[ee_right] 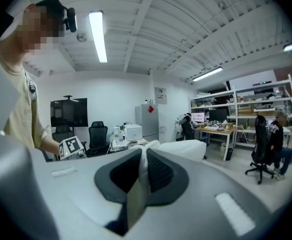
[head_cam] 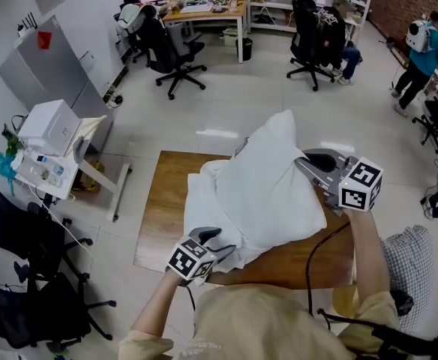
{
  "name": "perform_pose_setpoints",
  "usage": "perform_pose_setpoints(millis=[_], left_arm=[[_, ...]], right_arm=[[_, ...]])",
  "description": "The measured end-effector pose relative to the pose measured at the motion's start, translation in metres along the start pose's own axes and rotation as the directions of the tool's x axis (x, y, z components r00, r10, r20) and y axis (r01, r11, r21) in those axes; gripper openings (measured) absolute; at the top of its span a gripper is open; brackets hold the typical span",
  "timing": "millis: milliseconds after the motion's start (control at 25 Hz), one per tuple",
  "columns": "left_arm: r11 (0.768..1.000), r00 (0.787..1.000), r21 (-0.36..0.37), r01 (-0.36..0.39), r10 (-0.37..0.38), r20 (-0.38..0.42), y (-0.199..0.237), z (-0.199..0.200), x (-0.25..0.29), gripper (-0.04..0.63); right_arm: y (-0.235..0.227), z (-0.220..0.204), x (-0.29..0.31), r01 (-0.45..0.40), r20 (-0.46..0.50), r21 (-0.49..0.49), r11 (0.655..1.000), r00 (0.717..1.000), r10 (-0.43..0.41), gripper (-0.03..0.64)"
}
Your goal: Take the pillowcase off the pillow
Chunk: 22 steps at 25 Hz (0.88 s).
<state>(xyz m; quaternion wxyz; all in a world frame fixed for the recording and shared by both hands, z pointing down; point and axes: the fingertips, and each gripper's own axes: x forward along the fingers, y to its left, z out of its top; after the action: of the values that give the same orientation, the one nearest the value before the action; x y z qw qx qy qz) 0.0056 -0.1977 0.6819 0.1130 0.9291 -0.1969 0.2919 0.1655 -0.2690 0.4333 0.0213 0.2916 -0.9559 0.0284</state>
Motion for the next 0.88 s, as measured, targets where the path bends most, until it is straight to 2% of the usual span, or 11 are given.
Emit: perform_pose_setpoints(millis=[80,120,200,280,360,400,480,600,640,760,880], left_arm=[[0.995,0.995,-0.013,-0.097,0.097,-0.01,0.008,-0.014,0.019,0.075],[0.989,0.99,-0.028,-0.143,0.143,-0.018,0.014,-0.027,0.028,0.014],[0.976,0.975,-0.047,-0.215,0.211,-0.07,0.032,-0.074,0.044,0.009],[0.958,0.95,-0.04,-0.285,0.277,-0.144,0.061,-0.143,0.052,0.006],[0.944,0.941,-0.093,-0.317,0.301,-0.152,0.094,-0.196,0.059,0.006],[0.944,0.952,-0.143,-0.296,0.279,-0.127,0.104,-0.204,0.063,0.006],[0.955,0.976,-0.205,-0.215,0.202,-0.085,0.105,-0.191,0.062,0.008],[0.977,0.988,-0.156,-0.143,0.132,-0.078,0.089,-0.152,0.037,0.01],[0.98,0.988,-0.137,-0.144,0.134,-0.079,0.088,-0.139,0.024,0.03],[0.981,0.989,-0.125,-0.147,0.143,-0.035,0.093,-0.095,-0.016,0.204],[0.995,0.998,-0.078,-0.068,0.068,-0.006,0.108,-0.048,-0.032,0.357]], right_arm=[[-0.005,0.002,-0.007,-0.008,0.022,0.012,1.0,1.0,0.008,0.014],[-0.009,0.003,-0.012,-0.008,0.043,0.028,1.0,0.999,0.007,0.014],[-0.018,0.004,-0.022,0.0,0.094,0.088,0.996,0.996,-0.008,0.012],[-0.022,0.0,-0.026,0.002,0.13,0.157,0.988,0.991,-0.023,0.011],[-0.021,-0.006,-0.025,-0.015,0.135,0.197,0.98,0.991,-0.011,0.011],[-0.021,-0.008,-0.023,-0.026,0.131,0.204,0.979,0.991,-0.001,0.011],[-0.023,-0.008,-0.021,-0.029,0.126,0.207,0.978,0.992,0.002,0.011],[-0.023,-0.005,-0.023,0.004,0.106,0.168,0.986,0.994,-0.022,0.012],[-0.02,-0.004,-0.024,0.006,0.099,0.148,0.989,0.995,-0.021,0.012],[-0.008,0.0,-0.027,-0.019,0.097,0.097,0.995,0.995,0.01,0.012],[-0.001,0.005,-0.031,-0.039,0.107,0.054,0.998,0.994,0.033,0.014]])
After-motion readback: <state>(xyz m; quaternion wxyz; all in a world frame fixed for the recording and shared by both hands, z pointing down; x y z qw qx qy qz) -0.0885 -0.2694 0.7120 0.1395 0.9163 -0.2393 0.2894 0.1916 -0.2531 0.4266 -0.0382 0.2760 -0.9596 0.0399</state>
